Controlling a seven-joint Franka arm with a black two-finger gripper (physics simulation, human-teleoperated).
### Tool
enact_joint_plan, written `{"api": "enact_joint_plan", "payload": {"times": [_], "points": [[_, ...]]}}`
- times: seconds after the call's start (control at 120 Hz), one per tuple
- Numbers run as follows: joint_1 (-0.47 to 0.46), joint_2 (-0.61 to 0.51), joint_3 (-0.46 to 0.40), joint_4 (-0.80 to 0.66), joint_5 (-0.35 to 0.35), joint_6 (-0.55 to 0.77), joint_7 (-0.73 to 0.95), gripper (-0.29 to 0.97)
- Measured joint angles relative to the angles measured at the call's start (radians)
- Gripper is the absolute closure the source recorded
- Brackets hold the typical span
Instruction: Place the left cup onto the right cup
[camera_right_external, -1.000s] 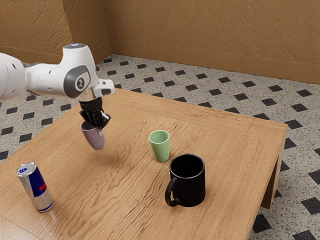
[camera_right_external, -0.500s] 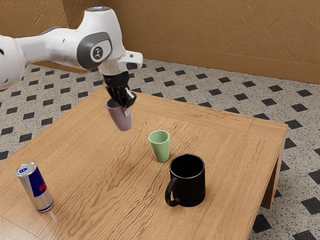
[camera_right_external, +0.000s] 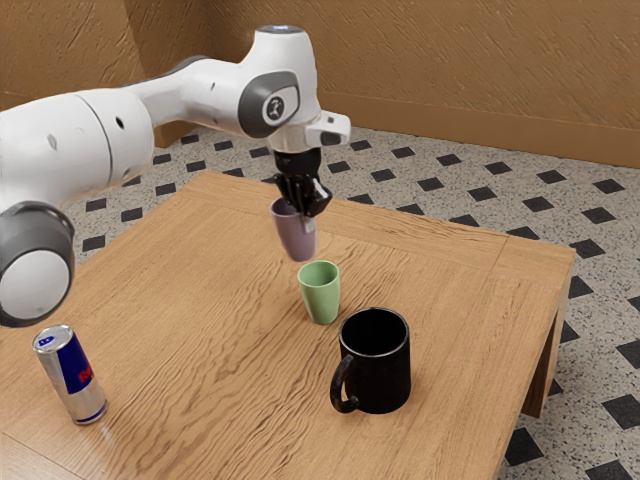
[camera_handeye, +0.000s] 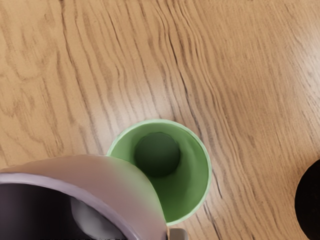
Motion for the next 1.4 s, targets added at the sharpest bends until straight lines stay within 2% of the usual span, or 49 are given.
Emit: {"api": "enact_joint_plan", "payload": {"times": [0.208, 0.475, 1.167, 1.208, 1.4], "points": [[-0.016, 0.078, -0.011, 0.077, 0.002, -0.018, 0.002, 0.78], [-0.026, 0.024, -0.019, 0.029, 0.005, -0.022, 0.002, 0.78], [-0.030, 0.094, -0.021, 0.003, 0.032, 0.043, -0.003, 0.78], [-0.030, 0.097, -0.021, 0.002, 0.030, 0.046, -0.004, 0.74], [-0.030, 0.086, -0.021, -0.034, 0.015, 0.076, -0.005, 0.33]]}}
